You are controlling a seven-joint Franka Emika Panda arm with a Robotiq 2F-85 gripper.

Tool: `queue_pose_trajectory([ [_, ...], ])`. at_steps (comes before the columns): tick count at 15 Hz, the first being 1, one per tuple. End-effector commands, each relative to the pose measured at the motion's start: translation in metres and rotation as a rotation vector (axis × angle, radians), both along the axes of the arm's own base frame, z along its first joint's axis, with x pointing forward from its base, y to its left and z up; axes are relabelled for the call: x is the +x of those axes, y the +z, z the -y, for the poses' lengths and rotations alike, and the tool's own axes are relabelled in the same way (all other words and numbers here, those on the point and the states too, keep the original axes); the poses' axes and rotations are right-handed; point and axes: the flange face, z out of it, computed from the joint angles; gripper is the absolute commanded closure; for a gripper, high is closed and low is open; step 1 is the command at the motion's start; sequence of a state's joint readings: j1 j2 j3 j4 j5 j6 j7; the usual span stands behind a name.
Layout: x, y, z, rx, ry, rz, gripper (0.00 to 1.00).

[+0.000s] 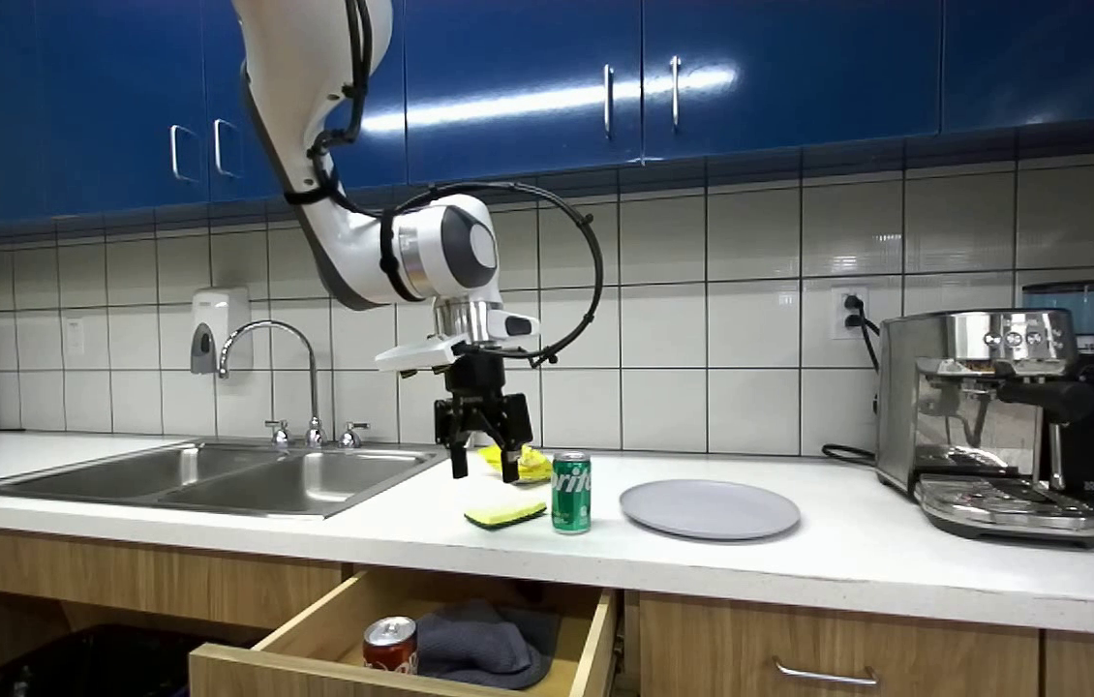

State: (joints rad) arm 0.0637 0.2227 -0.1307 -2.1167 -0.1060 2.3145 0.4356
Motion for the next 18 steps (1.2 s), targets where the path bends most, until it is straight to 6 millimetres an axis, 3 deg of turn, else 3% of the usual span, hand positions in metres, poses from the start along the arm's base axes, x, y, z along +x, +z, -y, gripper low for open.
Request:
queue_pose_trajectory([
  [1,0.011,0.014,0.014,0.032,-0.067,-0.003,0.0],
  [10,0.029,0.024,0.043,0.082,-0.144,0.079,0.0],
  [18,0.069,-0.003,0.057,0.077,-0.163,0.12,0.0],
])
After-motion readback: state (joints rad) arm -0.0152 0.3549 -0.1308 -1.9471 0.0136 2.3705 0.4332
